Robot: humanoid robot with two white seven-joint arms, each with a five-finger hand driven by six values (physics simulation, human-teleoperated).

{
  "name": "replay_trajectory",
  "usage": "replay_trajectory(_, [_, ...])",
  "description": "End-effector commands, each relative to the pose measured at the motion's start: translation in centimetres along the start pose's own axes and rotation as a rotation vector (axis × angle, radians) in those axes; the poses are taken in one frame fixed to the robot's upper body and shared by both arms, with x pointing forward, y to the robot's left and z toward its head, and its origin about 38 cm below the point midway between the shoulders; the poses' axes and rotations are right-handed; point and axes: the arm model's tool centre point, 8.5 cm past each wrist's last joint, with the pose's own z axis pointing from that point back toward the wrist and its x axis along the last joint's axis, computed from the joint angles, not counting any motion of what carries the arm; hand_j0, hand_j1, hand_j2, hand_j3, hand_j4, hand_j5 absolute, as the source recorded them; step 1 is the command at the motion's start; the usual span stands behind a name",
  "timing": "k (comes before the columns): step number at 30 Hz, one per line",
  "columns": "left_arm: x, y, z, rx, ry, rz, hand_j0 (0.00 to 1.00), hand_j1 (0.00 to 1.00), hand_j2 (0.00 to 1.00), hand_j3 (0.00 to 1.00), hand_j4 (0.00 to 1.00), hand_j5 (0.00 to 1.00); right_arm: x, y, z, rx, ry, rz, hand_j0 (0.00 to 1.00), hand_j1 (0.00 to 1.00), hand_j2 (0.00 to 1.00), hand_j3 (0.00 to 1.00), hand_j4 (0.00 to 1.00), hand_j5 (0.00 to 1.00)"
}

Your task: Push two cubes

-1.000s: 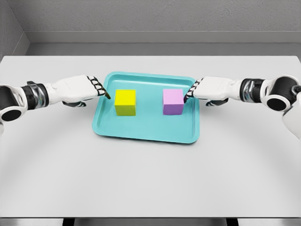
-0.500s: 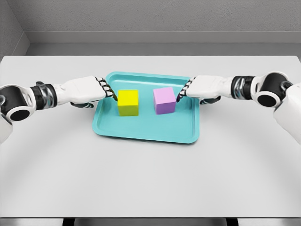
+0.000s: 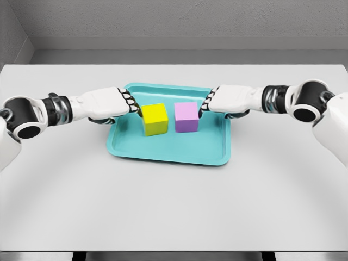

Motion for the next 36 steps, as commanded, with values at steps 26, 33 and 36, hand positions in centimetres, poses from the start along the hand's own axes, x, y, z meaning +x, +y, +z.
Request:
replay_trajectory(26, [-0.9,0.0,0.8,-0.009,0.027,0.017,0.8,0.8,0.8,0.8,0.8,0.8,-1.9,0.2,-1.6,0.044,0.028,-0.04,0.76,0.76,0.76,0.76,0.76,0.76])
replay_trajectory(33, [-1.5,0.0,1.7,-0.013,0.043,0.014,0.8,0.8,0.8,0.8,0.8,0.8,-2.3,-0.8,-2.1,0.034,0.033,-0.043,0.76,0.76,0.76,0.76,0.76,0.76])
replay_trajectory(36, [-2.7,-0.2,3.3,-0.027,0.08,0.009,0.82,0.82,0.82,0.82,0.82,0.82,-2.1,-1.2,-2.4,0.027,0.028,-0.041,0.76,0.76,0.76,0.76,0.76,0.76])
